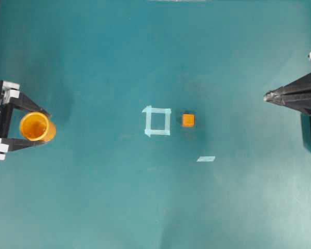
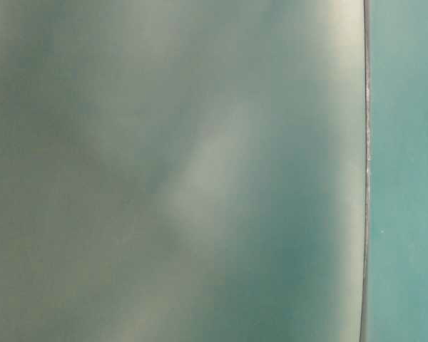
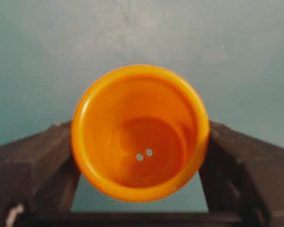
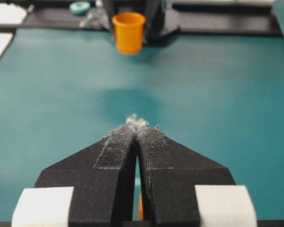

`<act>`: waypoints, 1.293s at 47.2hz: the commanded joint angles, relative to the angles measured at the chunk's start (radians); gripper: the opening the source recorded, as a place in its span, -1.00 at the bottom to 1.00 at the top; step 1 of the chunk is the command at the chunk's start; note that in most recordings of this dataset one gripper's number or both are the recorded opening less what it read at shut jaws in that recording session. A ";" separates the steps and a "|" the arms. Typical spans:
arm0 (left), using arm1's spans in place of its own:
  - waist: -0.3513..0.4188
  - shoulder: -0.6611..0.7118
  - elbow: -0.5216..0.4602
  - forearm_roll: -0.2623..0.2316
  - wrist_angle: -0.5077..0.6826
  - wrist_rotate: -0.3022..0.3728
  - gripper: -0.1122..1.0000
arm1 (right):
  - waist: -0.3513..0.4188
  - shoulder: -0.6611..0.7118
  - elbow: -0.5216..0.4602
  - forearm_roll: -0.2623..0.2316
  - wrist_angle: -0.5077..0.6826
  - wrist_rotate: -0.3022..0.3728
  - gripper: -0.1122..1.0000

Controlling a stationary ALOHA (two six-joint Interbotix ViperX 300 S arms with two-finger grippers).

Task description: Move the cup to the left with left arm.

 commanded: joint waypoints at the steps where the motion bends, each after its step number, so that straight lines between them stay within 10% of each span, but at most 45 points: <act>1: -0.003 0.012 -0.009 -0.002 -0.005 0.000 0.46 | 0.000 0.008 -0.032 -0.003 -0.002 -0.002 -0.81; 61: -0.002 0.025 -0.006 -0.002 -0.005 0.000 0.46 | 0.000 0.009 -0.032 -0.003 -0.008 -0.002 -0.81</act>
